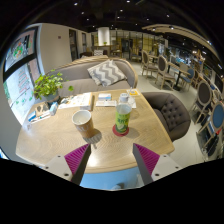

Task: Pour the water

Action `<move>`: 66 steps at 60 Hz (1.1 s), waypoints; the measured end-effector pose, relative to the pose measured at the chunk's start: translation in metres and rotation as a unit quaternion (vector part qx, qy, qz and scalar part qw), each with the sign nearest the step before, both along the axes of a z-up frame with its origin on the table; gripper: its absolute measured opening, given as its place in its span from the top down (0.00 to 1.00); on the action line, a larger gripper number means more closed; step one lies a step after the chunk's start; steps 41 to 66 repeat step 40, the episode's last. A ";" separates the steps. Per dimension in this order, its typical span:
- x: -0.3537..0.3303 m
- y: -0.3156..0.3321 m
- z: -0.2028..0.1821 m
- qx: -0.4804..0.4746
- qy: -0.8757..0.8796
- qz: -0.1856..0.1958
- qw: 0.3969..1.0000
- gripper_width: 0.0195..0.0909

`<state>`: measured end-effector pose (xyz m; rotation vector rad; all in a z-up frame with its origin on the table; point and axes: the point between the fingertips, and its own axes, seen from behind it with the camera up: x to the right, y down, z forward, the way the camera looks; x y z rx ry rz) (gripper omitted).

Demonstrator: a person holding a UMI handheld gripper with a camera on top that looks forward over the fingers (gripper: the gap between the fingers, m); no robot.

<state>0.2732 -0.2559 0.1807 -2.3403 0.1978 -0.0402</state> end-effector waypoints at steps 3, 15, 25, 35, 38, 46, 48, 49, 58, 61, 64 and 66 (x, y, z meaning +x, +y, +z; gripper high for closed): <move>-0.010 -0.013 0.008 -0.002 0.004 -0.004 1.000 0.08; -0.026 -0.049 0.023 0.000 -0.009 -0.009 1.000 0.08; -0.026 -0.058 0.029 0.000 -0.014 -0.009 1.000 0.07; -0.026 -0.055 0.036 0.004 -0.035 0.000 0.999 0.09; -0.027 -0.054 0.037 0.008 -0.039 0.002 0.999 0.08; -0.029 -0.052 0.038 0.011 -0.042 0.003 0.999 0.07; -0.029 -0.052 0.038 0.011 -0.042 0.003 0.999 0.07; -0.029 -0.052 0.038 0.011 -0.042 0.003 0.999 0.07; -0.029 -0.052 0.038 0.011 -0.042 0.003 0.999 0.07; -0.029 -0.052 0.038 0.011 -0.042 0.003 0.999 0.07; -0.029 -0.052 0.038 0.011 -0.042 0.003 0.999 0.07; -0.029 -0.052 0.038 0.011 -0.042 0.003 0.999 0.07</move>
